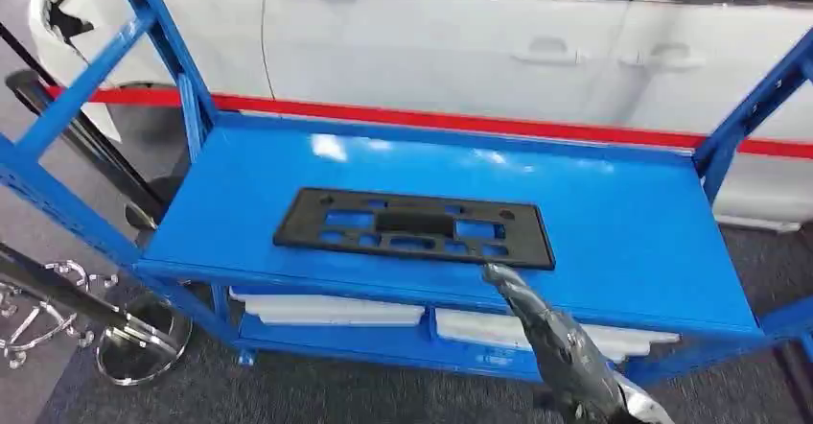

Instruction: Take the parts from the cabinet and place them on the table.

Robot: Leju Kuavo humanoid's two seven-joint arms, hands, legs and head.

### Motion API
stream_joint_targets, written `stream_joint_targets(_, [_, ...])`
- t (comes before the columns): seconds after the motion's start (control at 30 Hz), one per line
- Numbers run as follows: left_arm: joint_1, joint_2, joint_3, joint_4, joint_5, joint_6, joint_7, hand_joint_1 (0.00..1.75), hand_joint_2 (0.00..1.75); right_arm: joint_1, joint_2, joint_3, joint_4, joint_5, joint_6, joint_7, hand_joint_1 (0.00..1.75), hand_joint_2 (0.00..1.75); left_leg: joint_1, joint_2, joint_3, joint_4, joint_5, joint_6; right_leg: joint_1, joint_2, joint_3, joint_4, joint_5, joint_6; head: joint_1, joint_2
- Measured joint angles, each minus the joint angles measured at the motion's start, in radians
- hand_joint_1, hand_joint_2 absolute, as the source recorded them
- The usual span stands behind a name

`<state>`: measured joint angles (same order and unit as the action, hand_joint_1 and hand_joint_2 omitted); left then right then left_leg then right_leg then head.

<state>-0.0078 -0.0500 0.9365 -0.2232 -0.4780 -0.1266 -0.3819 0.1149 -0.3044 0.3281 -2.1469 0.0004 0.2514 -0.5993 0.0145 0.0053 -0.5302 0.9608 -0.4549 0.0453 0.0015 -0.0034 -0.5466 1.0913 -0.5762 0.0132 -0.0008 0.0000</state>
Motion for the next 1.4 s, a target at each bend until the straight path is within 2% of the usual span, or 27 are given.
stream_joint_targets(0.07, [-0.002,0.0,0.0,0.0,-0.002,0.0,0.001,0.0,0.0,0.002,-0.001,0.003,0.009,0.001,0.0,0.004,0.0,0.0,-0.001,0.001,0.007,0.001,-0.011,0.004,-0.009,0.002,-0.098,0.158,-0.051,0.008,0.0,0.0])
stream_joint_targets(0.1, [-0.002,0.0,0.0,0.0,-0.002,0.0,0.001,0.0,0.0,0.002,-0.001,0.006,0.013,0.001,0.0,0.004,0.0,0.0,-0.001,0.001,0.014,0.001,-0.017,0.003,-0.015,0.002,-0.132,0.198,-0.047,0.013,0.0,0.0])
stream_joint_targets(0.13, [-0.001,0.0,0.0,0.0,-0.002,0.0,0.002,0.0,0.0,0.002,-0.002,0.007,0.016,0.001,0.0,0.004,0.0,0.0,0.001,0.0,0.023,0.002,-0.024,0.001,-0.021,0.001,-0.138,0.188,-0.017,0.017,0.0,0.0])
stream_joint_targets(0.17, [0.001,0.0,0.0,0.0,-0.002,0.0,0.002,0.0,0.0,0.002,-0.002,0.008,0.019,0.001,0.0,0.004,0.0,0.0,0.002,-0.001,0.036,0.003,-0.033,-0.003,-0.027,0.001,-0.123,0.137,0.031,0.021,0.0,0.0])
stream_joint_targets(0.23, [0.001,0.0,0.0,0.0,-0.002,-0.001,0.002,0.0,0.0,0.001,-0.002,0.011,0.021,0.001,0.0,0.004,0.0,0.0,0.007,-0.003,0.06,0.009,-0.057,-0.016,-0.037,-0.002,-0.058,-0.034,0.149,0.028,0.001,0.0])
stream_joint_targets(0.27, [0.001,0.0,0.001,0.0,-0.002,-0.001,0.002,0.0,0.0,0.0,-0.002,0.012,0.025,0.001,0.0,0.005,0.0,0.0,0.003,-0.005,0.06,0.009,-0.064,-0.025,-0.031,0.0,-0.048,-0.046,0.13,0.027,0.001,0.0])
stream_joint_targets(0.3, [-0.002,0.0,0.001,0.0,-0.002,-0.001,0.002,0.0,0.0,0.0,-0.002,0.012,0.026,0.001,0.0,0.005,0.0,0.0,0.002,-0.007,0.058,0.016,-0.07,-0.034,-0.027,-0.001,-0.035,-0.076,0.117,0.015,0.0,0.0])
stream_joint_targets(0.37, [-0.002,0.0,0.001,0.0,-0.002,-0.001,0.002,0.0,0.0,-0.002,-0.002,0.013,0.027,0.002,0.0,0.005,0.0,0.0,0.003,-0.003,0.061,0.006,-0.073,-0.043,-0.021,0.002,-0.039,-0.068,0.109,0.0,-0.001,0.0])
stream_joint_targets(0.43, [-0.005,0.0,0.001,0.0,-0.002,-0.001,0.002,0.0,0.0,-0.002,-0.002,0.013,0.027,0.002,0.0,0.005,0.0,0.0,0.009,0.0,0.075,0.005,-0.086,-0.055,-0.028,0.003,-0.023,-0.084,0.108,-0.017,-0.002,0.0])
stream_joint_targets(0.47, [-0.006,0.0,0.001,0.0,-0.003,-0.001,0.001,0.0,0.0,-0.003,-0.002,0.013,0.027,0.002,0.0,0.004,0.0,0.0,0.008,-0.002,0.062,0.046,-0.105,-0.056,-0.027,0.003,-0.013,-0.087,0.102,-0.026,0.0,0.0])
stream_joint_targets(0.57, [-0.005,0.001,0.002,0.0,-0.008,-0.003,0.001,0.0,0.0,-0.013,-0.002,0.024,0.037,0.002,0.003,0.041,0.0,0.0,0.009,-0.001,-0.087,0.295,-0.194,-0.06,-0.02,0.0,-0.001,-0.087,0.087,-0.039,-0.001,0.0])
stream_joint_targets(0.6, [-0.003,0.001,0.002,0.0,-0.013,-0.005,0.001,0.0,0.0,-0.021,-0.002,0.032,0.047,0.003,0.002,0.058,0.0,1.75,0.009,-0.001,-0.124,0.341,-0.193,-0.06,-0.018,0.003,0.005,-0.087,0.083,-0.04,-0.002,0.0])
stream_joint_targets(0.63, [-0.001,0.001,0.002,0.0,-0.015,-0.006,0.002,0.0,0.0,-0.029,-0.001,0.043,0.061,0.004,0.001,0.073,0.0,1.75,0.008,-0.001,-0.139,0.337,-0.163,-0.058,-0.016,0.006,0.013,-0.087,0.077,-0.04,-0.001,0.0])
stream_joint_targets(0.67, [0.0,0.001,0.002,0.0,-0.017,-0.006,0.001,0.0,0.0,-0.037,0.0,0.052,0.073,0.005,-0.002,0.084,0.0,1.75,0.007,-0.001,-0.131,0.288,-0.112,-0.053,-0.014,0.008,0.025,-0.087,0.07,-0.039,-0.002,0.0])
stream_joint_targets(0.73, [-0.001,0.001,0.002,0.0,-0.023,-0.007,0.002,0.0,0.0,-0.057,0.002,0.071,0.105,0.006,-0.011,0.112,0.0,1.75,0.003,-0.002,-0.075,0.115,0.011,-0.037,-0.012,0.008,0.05,-0.087,0.055,-0.034,-0.001,0.0])
stream_joint_targets(0.8, [-0.001,0.003,0.002,0.0,-0.03,-0.009,0.001,0.0,0.0,-0.09,0.005,0.094,0.156,0.023,-0.036,0.157,0.0,1.75,-0.009,-0.001,-0.049,0.056,0.012,-0.027,-0.009,0.013,0.051,-0.087,0.047,-0.023,-0.002,0.0])
stream_joint_targets(0.87, [-0.005,0.004,0.002,0.0,-0.035,-0.009,0.002,0.0,0.0,-0.122,0.006,0.119,0.206,0.06,-0.059,0.194,0.0,1.75,-0.01,-0.002,-0.051,0.05,0.003,-0.025,-0.011,0.011,0.049,-0.095,0.049,-0.014,-0.002,0.0])
stream_joint_targets(0.9, [-0.004,0.004,0.002,0.0,-0.037,-0.008,0.003,0.0,0.0,-0.145,0.006,0.134,0.23,0.076,-0.063,0.208,0.0,1.75,-0.01,-0.002,-0.05,0.042,0.005,-0.022,-0.01,0.01,0.053,-0.101,0.05,-0.008,-0.001,0.0])
stream_joint_targets(0.93, [-0.004,0.004,0.002,0.0,-0.045,-0.008,0.005,0.0,0.0,-0.174,0.006,0.155,0.264,0.11,-0.075,0.23,0.0,1.75,0.005,-0.001,-0.04,0.027,0.012,-0.014,-0.01,0.009,0.054,-0.097,0.041,-0.003,-0.002,0.0])
stream_joint_targets(0.97, [-0.006,0.004,0.002,0.0,-0.053,-0.01,0.006,0.0,0.0,-0.213,0.01,0.179,0.3,0.167,-0.093,0.257,0.0,1.75,0.003,-0.001,-0.035,0.021,0.012,-0.01,-0.01,0.005,0.042,-0.066,0.024,0.0,-0.001,0.0])
stream_joint_targets(1.07, [-0.018,0.004,0.002,0.0,-0.07,-0.014,0.014,0.0,0.0,-0.334,0.05,0.27,0.437,0.393,-0.191,0.335,0.0,1.75,0.001,0.004,-0.035,0.022,0.009,-0.006,-0.015,0.006,-0.082,0.159,-0.073,0.009,-0.001,0.0])
stream_joint_targets(1.1, [-0.021,0.004,0.002,0.0,-0.071,-0.014,0.016,0.0,0.0,-0.359,0.066,0.297,0.471,0.45,-0.227,0.353,0.0,1.75,0.001,0.004,-0.034,0.023,0.007,-0.005,-0.016,0.005,-0.116,0.211,-0.079,0.012,-0.001,0.0])
stream_joint_targets(1.13, [-0.023,0.004,0.002,0.0,-0.077,-0.014,0.018,0.0,0.0,-0.386,0.086,0.339,0.516,0.527,-0.278,0.376,0.0,1.75,0.001,0.003,-0.031,0.025,0.004,-0.006,-0.018,0.005,-0.128,0.212,-0.051,0.013,-0.001,0.0])
stream_joint_targets(1.17, [-0.023,0.004,0.002,0.0,-0.08,-0.014,0.021,0.0,0.0,-0.403,0.096,0.364,0.54,0.569,-0.31,0.39,0.0,1.75,0.001,0.0,-0.027,0.026,0.0,-0.008,-0.021,0.005,-0.116,0.169,-0.01,0.014,-0.001,0.0])
stream_joint_targets(1.23, [-0.022,0.003,0.002,0.0,-0.089,-0.012,0.024,0.0,0.0,-0.433,0.116,0.413,0.59,0.653,-0.375,0.421,0.0,1.75,0.001,-0.004,-0.011,0.028,-0.01,-0.015,-0.025,0.004,-0.045,-0.005,0.106,0.011,-0.001,0.0])
stream_joint_targets(1.3, [-0.026,0.003,0.002,0.0,-0.1,-0.01,0.026,0.0,0.0,-0.461,0.13,0.453,0.642,0.752,-0.438,0.46,0.0,1.75,-0.004,-0.009,-0.018,0.036,-0.013,-0.027,-0.015,0.004,-0.028,-0.062,0.109,0.001,-0.001,0.0])
stream_joint_targets(1.4, [-0.022,0.003,0.002,0.0,-0.118,-0.006,0.042,0.0,0.0,-0.481,0.145,0.5,0.703,0.857,-0.5,0.492,0.0,1.75,-0.003,-0.01,-0.023,0.027,-0.01,-0.045,-0.011,0.006,-0.03,-0.072,0.097,-0.016,-0.001,0.0])
